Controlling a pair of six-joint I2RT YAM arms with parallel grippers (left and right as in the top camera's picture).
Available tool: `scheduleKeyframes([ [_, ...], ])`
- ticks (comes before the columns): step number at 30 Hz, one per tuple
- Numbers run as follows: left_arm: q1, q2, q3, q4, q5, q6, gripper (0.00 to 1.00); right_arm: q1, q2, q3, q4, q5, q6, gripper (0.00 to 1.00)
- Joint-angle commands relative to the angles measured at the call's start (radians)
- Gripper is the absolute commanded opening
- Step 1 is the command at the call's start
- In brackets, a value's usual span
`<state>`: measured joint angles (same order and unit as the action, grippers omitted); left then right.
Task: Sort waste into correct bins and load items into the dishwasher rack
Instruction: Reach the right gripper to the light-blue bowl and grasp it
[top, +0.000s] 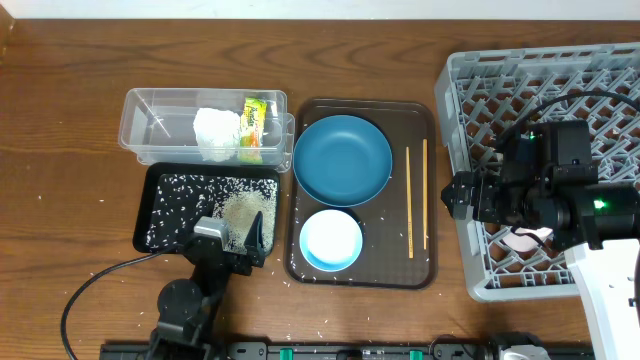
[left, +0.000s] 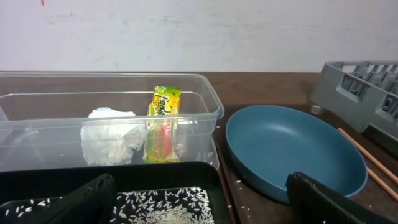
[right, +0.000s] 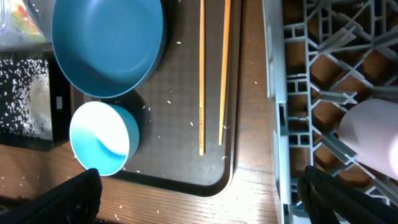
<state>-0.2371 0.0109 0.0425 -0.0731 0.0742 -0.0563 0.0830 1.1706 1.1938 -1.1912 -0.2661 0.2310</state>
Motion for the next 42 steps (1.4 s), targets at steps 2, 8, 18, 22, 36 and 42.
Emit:
scheduleKeyframes([
  [2,0.005,-0.007,-0.029,-0.011,-0.005,-0.009,0.9,0.008,0.001,0.002,0.092,-0.059,0.073,0.99],
  [8,0.005,-0.007,-0.029,-0.011,-0.005,-0.009,0.9,0.137,0.042,0.002,0.222,-0.251,0.053,0.87],
  [18,0.005,-0.007,-0.029,-0.011,-0.004,-0.009,0.9,0.608,0.377,-0.028,0.214,0.11,0.278,0.7],
  [22,0.005,-0.007,-0.029,-0.011,-0.005,-0.009,0.9,0.623,0.498,-0.028,0.245,0.121,0.285,0.6],
  [36,0.005,-0.007,-0.029,-0.011,-0.005,-0.009,0.9,0.614,0.641,-0.027,0.264,0.126,0.285,0.01],
  [42,0.005,-0.007,-0.029,-0.011,-0.004,-0.009,0.9,0.575,0.444,-0.011,0.179,0.357,0.285,0.02],
])
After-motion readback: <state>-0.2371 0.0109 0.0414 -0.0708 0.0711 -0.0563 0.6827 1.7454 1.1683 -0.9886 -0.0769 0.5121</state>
